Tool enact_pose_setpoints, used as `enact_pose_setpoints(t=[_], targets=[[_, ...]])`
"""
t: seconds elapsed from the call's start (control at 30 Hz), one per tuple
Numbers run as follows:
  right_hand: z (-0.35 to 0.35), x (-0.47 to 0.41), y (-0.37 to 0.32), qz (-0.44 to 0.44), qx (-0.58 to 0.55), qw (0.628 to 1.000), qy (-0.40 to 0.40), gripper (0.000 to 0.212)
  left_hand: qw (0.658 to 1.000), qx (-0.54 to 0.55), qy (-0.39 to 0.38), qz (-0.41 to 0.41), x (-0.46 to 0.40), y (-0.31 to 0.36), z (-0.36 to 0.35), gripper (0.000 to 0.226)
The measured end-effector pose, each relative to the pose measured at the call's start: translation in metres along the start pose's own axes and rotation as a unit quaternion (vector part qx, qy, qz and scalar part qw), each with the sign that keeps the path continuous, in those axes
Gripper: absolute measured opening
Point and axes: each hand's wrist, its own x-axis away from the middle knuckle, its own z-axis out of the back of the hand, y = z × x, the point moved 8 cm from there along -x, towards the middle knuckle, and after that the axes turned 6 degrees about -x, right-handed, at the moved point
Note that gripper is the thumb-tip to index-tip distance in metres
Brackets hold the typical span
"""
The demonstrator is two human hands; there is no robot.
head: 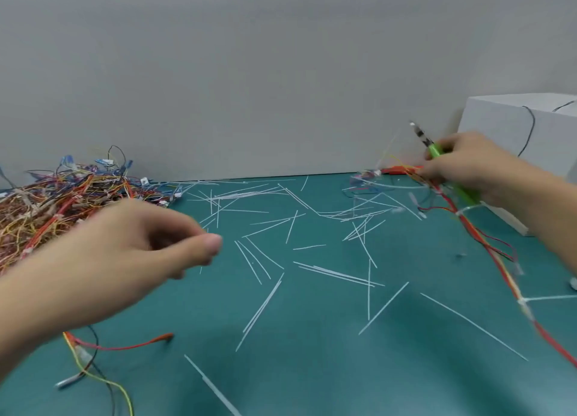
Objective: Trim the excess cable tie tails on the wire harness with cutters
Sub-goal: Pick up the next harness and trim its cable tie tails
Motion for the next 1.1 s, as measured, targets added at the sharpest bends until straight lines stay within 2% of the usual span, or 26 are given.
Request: enact_pose_setpoints(t=[0.07,0.17,0.23,0.3,0.37,0.43,0.53,0.63,0.8,0.83,0.9,1.0,1.1], targets=[[-0.018,-0.005,-0.021,-0.004,-0.045,0.999,-0.011,0.018,0.993,0.086,-0.078,-0.007,-0.019,0.026,-0.043,0.039],[-0.060,-0.013,-0.029,-0.080,-0.146,0.983,-0.073,0.012,0.950,0.277,-0.139,0.035,-0.049,0.062,-0.106,0.020],[-0.095,-0.012,-0.032,-0.128,-0.195,0.966,-0.113,0.013,0.909,0.377,-0.167,0.062,-0.063,0.073,-0.136,0.021],[-0.134,-0.004,-0.030,-0.179,-0.269,0.932,-0.162,0.019,0.865,0.449,-0.216,0.067,-0.071,0.084,-0.162,0.028],[-0.166,0.010,-0.024,-0.231,-0.316,0.897,-0.205,0.016,0.846,0.465,-0.254,0.056,-0.072,0.090,-0.187,0.034],[-0.181,0.018,-0.018,-0.224,-0.315,0.897,-0.214,0.005,0.840,0.481,-0.239,0.074,-0.071,0.082,-0.204,0.029],[-0.162,0.009,-0.017,-0.101,-0.325,0.933,-0.116,0.009,0.832,0.515,-0.170,0.116,-0.073,0.063,-0.211,0.015],[-0.124,0.005,-0.016,0.000,-0.318,0.947,-0.053,0.010,0.815,0.547,-0.127,0.145,-0.078,0.050,-0.201,0.013],[-0.083,0.000,0.010,0.018,-0.339,0.940,-0.019,0.015,0.769,0.611,-0.041,0.184,-0.088,0.027,-0.185,0.022],[-0.085,0.004,0.013,0.023,-0.336,0.941,-0.045,0.016,0.753,0.628,-0.021,0.195,-0.091,0.022,-0.183,0.024],[-0.104,0.019,0.015,0.018,-0.326,0.933,-0.151,0.013,0.717,0.665,0.005,0.209,-0.093,0.015,-0.179,0.024],[-0.147,0.066,0.014,-0.027,-0.296,0.885,-0.357,0.017,0.678,0.704,0.019,0.211,-0.095,0.008,-0.175,0.015],[-0.168,0.107,0.008,-0.012,-0.252,0.844,-0.473,0.025,0.658,0.726,0.021,0.196,-0.100,-0.001,-0.171,0.025]])
